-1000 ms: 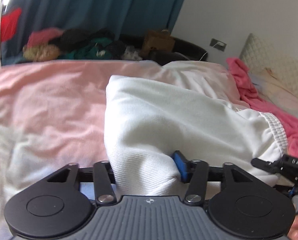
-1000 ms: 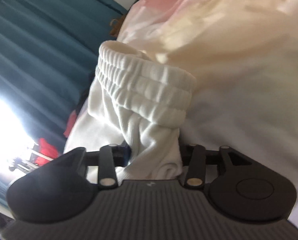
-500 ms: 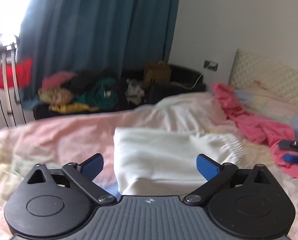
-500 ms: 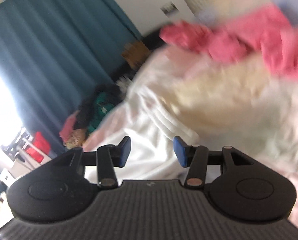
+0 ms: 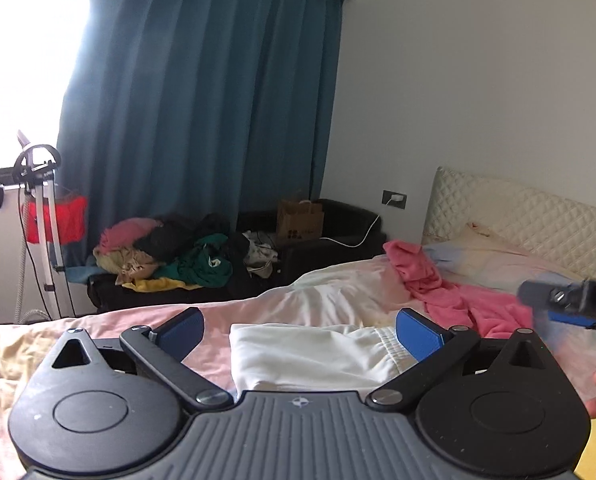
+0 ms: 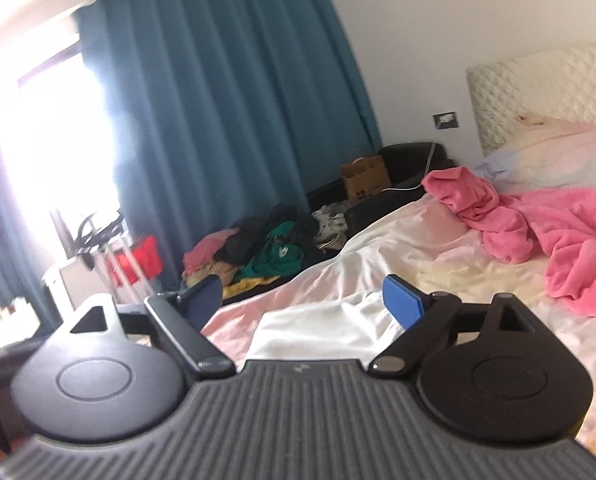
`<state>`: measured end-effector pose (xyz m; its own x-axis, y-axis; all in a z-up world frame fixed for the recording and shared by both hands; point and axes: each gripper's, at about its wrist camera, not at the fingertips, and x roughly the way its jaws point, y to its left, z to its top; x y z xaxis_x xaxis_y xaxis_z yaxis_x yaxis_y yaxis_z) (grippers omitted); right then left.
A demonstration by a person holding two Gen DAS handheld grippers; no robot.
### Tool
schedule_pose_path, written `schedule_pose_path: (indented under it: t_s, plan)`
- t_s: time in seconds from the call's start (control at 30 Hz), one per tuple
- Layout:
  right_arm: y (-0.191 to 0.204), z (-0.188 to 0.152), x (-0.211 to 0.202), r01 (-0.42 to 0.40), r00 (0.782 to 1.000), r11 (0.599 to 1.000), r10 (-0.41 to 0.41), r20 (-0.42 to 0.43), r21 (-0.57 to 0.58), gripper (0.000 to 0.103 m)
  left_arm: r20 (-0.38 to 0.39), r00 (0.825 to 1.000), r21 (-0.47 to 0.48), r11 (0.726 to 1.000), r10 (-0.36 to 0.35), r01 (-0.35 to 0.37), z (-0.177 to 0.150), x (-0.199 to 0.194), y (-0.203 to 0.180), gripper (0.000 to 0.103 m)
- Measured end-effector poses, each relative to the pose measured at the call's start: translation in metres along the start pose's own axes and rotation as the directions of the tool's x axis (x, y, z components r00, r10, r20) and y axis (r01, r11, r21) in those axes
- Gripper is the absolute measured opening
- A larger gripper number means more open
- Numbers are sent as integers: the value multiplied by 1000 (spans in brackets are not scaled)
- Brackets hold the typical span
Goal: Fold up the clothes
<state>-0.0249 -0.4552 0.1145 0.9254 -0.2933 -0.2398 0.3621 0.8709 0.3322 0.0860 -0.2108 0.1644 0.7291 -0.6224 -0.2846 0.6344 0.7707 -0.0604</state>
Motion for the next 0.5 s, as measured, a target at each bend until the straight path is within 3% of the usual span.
schedule_pose_path:
  t_s: [0.2,0.5]
  plan:
    - [25,-29,-34,-41,999,998,41,-11,-41,89,-1,1000,14,1000,-26,26,-18,-57,-9,103]
    - [50,-85,-61,-28,1000,993,27,-10,-114,88,38,999,45,998,38,-40,-64,-98,-20,103]
